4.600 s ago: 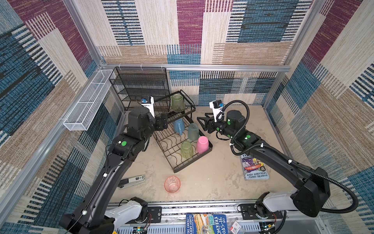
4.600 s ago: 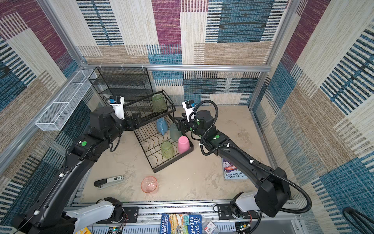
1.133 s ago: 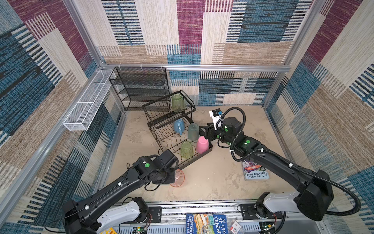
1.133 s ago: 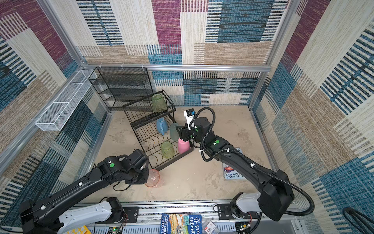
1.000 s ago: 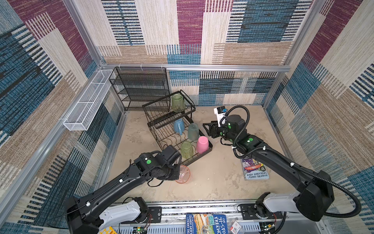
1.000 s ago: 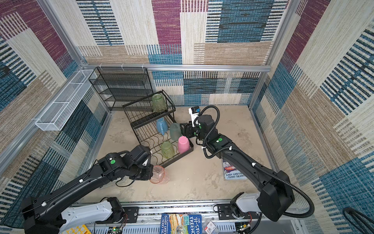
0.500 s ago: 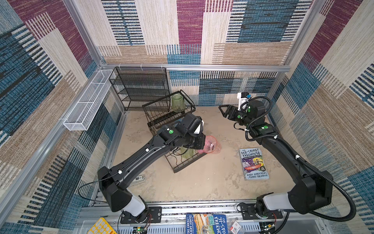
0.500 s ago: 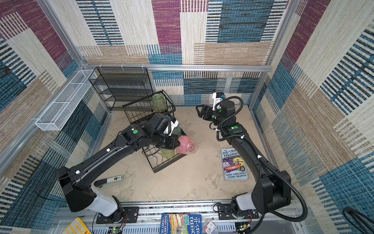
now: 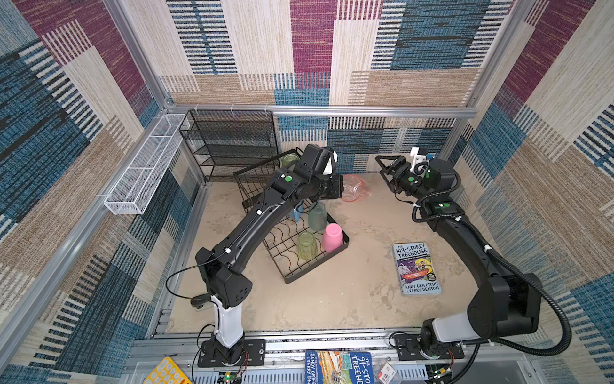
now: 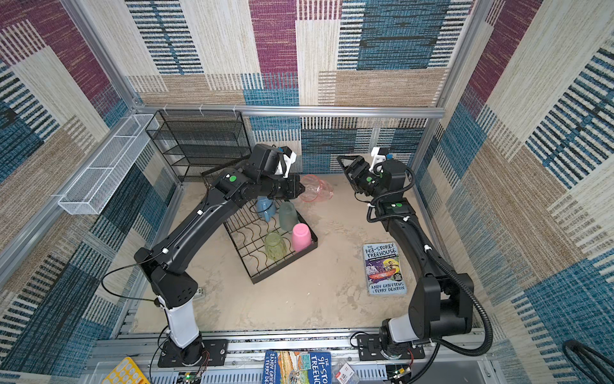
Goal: Load cups into a dish rack
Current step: Place the cup upside down at the dish rack.
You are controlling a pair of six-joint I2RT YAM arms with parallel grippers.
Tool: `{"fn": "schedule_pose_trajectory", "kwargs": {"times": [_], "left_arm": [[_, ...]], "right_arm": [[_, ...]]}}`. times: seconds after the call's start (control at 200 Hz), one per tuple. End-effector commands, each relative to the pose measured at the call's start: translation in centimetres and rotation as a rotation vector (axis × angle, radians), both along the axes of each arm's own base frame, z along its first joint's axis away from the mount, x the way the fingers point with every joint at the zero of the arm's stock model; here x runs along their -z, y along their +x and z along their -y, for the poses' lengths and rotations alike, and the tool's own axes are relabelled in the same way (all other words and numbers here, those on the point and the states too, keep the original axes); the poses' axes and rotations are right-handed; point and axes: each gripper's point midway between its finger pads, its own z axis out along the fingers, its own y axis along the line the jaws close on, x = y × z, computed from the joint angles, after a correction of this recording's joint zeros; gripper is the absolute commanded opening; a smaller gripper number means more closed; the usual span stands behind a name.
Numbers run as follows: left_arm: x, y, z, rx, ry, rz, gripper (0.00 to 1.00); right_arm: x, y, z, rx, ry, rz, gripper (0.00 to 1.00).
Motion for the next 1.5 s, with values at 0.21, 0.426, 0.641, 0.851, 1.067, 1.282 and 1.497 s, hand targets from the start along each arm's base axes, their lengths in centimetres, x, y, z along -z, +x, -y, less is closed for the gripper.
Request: {"fn": "schedule_pose_trajectory", "kwargs": {"times": [0.21, 0.426, 0.641, 0.851, 1.067, 1.282, 1.497], "left_arm": [[-3.7, 3.7, 2.3, 0.018, -0.183, 0.136, 0.01], [-3.8, 5.1, 2.7, 0.013, -0.281, 0.166, 0.0], [-3.3, 6.2, 3.7, 0.016, -0.399, 0.195, 0.0], [-3.8, 6.2, 4.1, 0.026, -0.488, 0.215, 0.0], [-4.0, 6.2, 4.6, 0.043, -0.537, 0.21, 0.0], [-2.9, 6.6, 5.5, 0.06, -0.564, 0.18, 0.0], [-2.5, 6.8, 6.2, 0.075, -0.59, 0.166, 0.0]], "right_arm": [[-1.5, -0.7, -0.9, -0.106, 0.332, -0.1, 0.84], [-1.0, -0.8, -0.3, -0.061, 0.37, -0.149, 0.82], [-0.4, -0.7, 0.3, -0.009, 0.377, -0.201, 0.82], [1.0, -0.5, 1.0, 0.052, 0.368, -0.25, 0.82], [1.7, 0.2, 1.1, 0.067, 0.377, -0.275, 0.83], [1.2, 0.7, 1.2, 0.072, 0.385, -0.263, 0.84], [0.5, 0.9, 1.2, 0.07, 0.389, -0.253, 0.86]]}}
